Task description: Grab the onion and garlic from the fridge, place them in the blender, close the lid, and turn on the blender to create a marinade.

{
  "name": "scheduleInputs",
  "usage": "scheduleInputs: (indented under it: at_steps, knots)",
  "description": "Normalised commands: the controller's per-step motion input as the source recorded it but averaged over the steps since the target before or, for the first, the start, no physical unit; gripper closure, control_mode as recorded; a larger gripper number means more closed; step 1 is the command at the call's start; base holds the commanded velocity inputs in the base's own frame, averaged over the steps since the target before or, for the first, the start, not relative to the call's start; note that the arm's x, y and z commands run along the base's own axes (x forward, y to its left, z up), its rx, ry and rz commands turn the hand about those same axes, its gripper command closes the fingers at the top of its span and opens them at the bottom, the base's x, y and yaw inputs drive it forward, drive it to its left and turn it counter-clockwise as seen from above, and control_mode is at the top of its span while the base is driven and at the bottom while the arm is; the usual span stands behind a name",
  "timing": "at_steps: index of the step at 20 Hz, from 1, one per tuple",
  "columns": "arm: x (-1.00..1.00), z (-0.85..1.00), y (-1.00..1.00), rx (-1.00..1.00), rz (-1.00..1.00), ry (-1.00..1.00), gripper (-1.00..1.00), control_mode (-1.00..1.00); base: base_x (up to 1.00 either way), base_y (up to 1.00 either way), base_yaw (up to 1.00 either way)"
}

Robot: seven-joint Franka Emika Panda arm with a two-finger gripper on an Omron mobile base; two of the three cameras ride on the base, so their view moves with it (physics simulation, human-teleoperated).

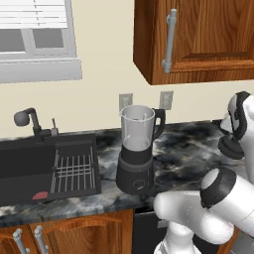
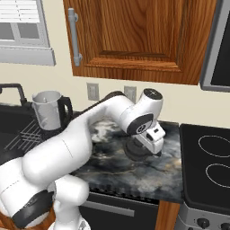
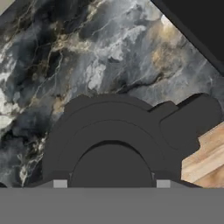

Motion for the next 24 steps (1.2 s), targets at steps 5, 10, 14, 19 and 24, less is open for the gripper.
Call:
scheduleInputs:
  at_steps: [5,10,14,19,24]
  knots:
    - [-0.14,1.00,0.24,-0.08,-0.07,-0.19,1.00,-1.00,0.00,0.00,0.00]
    - [0.00,1.00,0.57,-0.14,-0.05,-0.15,1.00,-1.00,0.00,0.00,0.00]
    - [0.00,1.00,0.60,-0.15,-0.02,-0.03,1.00,-1.00,0.00,0.00,0.00]
    - [-0.04,1.00,0.52,-0.09,0.00,0.00,1.00,-1.00,0.00,0.00,0.00]
    - [-0.14,0.91,0.49,-0.02,0.00,0.00,1.00,-1.00,0.00,0.00,0.00]
